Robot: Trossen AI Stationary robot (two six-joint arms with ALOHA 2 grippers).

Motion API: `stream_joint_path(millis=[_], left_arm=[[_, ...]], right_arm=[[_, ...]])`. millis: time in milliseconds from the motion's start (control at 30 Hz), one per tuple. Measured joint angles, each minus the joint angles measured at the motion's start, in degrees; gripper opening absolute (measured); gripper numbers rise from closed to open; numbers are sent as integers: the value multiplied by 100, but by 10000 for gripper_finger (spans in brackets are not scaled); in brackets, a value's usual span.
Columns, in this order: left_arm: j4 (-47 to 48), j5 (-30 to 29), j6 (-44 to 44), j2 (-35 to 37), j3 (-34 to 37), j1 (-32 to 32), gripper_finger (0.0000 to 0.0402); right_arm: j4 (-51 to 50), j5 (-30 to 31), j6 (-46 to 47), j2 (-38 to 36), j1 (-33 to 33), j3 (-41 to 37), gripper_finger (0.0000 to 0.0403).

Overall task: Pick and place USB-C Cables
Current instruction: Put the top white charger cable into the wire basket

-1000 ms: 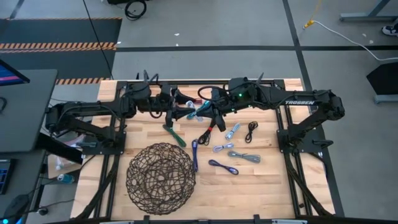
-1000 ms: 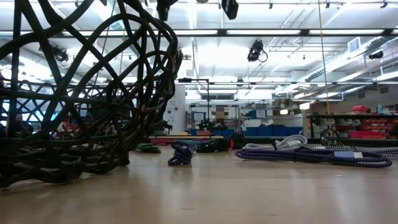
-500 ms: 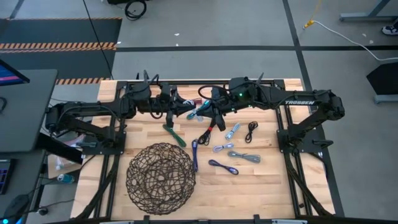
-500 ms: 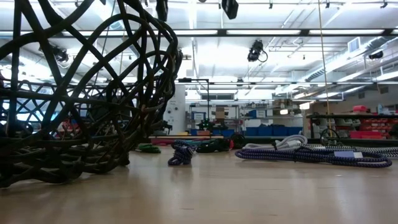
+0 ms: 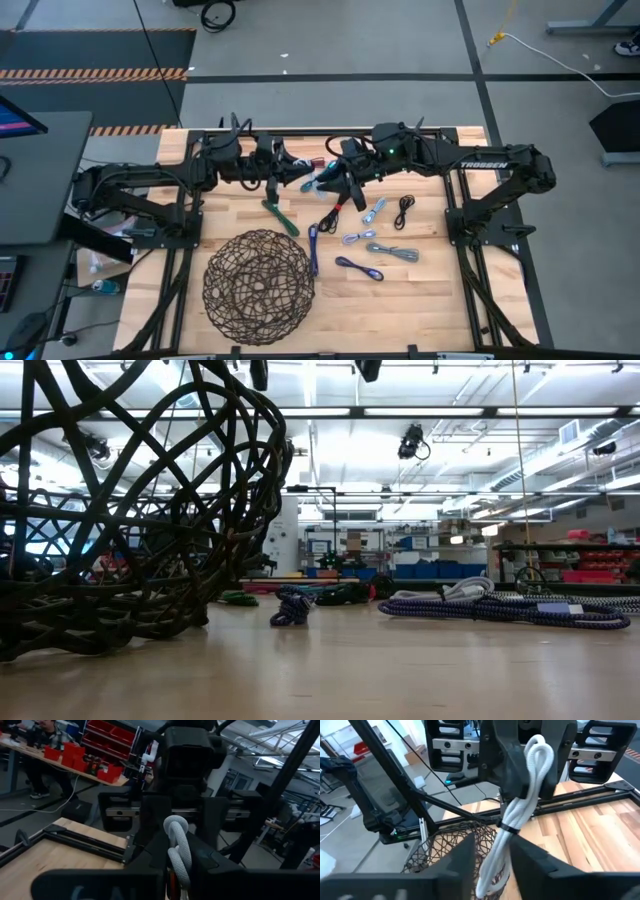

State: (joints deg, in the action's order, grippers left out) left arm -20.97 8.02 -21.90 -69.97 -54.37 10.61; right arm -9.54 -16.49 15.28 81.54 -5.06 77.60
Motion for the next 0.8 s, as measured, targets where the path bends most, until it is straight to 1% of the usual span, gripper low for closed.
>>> stream_joint_path(millis=[167, 267, 333, 433, 567, 600, 700, 800], left_arm=[[56, -45, 14, -6, 2, 9, 36], [299, 204, 18, -1, 42, 9, 36], [484, 373, 18, 72, 21, -38, 36], [1095, 499, 126, 184, 20, -210, 36], [1858, 647, 425, 302, 26, -634, 36], [1925, 665, 442, 322, 26, -768, 36], [2186, 675, 289, 321, 15, -1146, 36], [2364, 481, 86, 320, 15, -1542, 36]], right_arm=[[17, -61, -77, -124, -76, -2, 190], [110, -161, -245, -481, -177, 20, 207], [82, -161, -339, -732, -248, 23, 211], [16, -147, -433, -1208, -363, 12, 211], [-172, -134, -500, -1828, -517, 28, 205], [-236, -129, -502, -1938, -548, 24, 204], [-437, -16, -502, -2213, -607, 15, 204], [-675, 186, -528, -2428, -642, 17, 204]])
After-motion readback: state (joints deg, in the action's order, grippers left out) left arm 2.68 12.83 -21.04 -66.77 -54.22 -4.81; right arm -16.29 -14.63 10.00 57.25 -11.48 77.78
